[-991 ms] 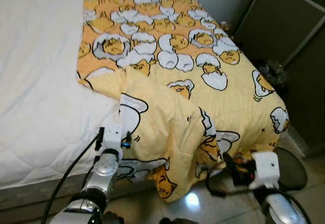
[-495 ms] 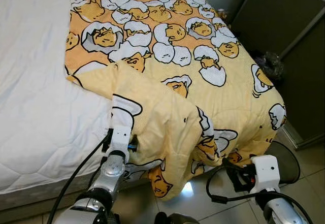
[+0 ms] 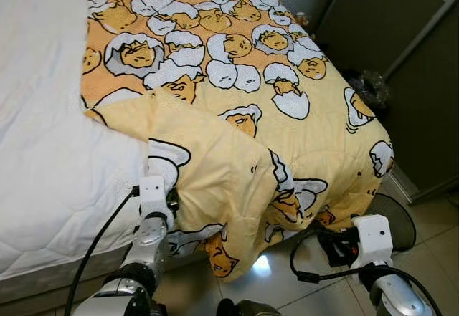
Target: Clean up the room
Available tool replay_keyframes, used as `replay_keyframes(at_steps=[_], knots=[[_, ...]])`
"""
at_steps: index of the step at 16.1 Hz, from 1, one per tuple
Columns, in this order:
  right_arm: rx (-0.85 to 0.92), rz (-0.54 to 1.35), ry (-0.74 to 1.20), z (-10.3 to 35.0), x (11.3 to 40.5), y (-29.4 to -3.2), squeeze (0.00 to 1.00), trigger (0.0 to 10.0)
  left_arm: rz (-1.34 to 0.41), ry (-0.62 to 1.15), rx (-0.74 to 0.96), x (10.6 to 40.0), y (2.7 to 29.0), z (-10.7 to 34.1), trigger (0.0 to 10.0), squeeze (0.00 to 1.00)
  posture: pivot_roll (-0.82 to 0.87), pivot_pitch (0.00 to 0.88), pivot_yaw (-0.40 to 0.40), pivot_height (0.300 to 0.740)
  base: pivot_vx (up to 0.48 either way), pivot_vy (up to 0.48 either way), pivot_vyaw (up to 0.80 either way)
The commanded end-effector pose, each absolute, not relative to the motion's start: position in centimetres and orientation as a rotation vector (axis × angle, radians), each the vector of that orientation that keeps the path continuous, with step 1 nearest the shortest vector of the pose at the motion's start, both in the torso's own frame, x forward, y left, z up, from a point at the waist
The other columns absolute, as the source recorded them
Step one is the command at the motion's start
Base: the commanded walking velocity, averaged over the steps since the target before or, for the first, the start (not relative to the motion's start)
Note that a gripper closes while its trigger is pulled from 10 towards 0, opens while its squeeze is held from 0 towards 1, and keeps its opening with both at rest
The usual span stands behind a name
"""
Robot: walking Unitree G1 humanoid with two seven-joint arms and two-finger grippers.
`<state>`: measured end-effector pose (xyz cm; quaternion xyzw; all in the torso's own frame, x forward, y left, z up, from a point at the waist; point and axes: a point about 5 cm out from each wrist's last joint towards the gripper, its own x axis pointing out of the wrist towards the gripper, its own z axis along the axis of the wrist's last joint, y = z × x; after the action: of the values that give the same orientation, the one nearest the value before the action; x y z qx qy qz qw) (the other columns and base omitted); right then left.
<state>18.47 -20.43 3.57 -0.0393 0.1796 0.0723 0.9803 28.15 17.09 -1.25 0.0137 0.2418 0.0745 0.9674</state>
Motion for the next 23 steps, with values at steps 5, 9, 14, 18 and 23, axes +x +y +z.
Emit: replay_keyframes(at_steps=[5,9,14,18,23], knots=[[-0.093,0.119,0.336,3.7,20.6,-20.9,0.0,10.0,0.036,0.615,0.265,26.3,16.6,-3.3,0.0,0.0,-0.04,0.032,-0.177,0.74,0.0,0.0,0.0],[-0.083,0.111,0.313,3.5,22.1,-20.4,0.0,10.0,0.018,0.659,0.188,26.5,16.3,-3.4,0.0,0.0,-0.02,0.0,-0.151,0.74,0.0,0.0,0.0],[-0.081,0.102,0.283,3.5,23.7,-20.1,0.0,10.0,-0.072,0.606,0.243,27.7,15.4,-2.3,0.0,0.0,-0.01,0.0,-0.136,0.74,0.0,0.0,0.0],[-0.074,0.094,0.267,3.4,24.4,-19.8,0.0,10.0,-0.147,0.567,0.32,27.5,16.5,-2.2,0.0,0.0,0.01,0.0,-0.119,0.74,0.0,0.0,0.0],[-0.058,0.09,0.224,4.0,25.4,-19.5,0.0,10.0,-0.188,0.4,0.237,27.7,17.7,-0.6,10.0,0.0,0.03,0.0,-0.101,0.74,0.0,0.0,0.0]])
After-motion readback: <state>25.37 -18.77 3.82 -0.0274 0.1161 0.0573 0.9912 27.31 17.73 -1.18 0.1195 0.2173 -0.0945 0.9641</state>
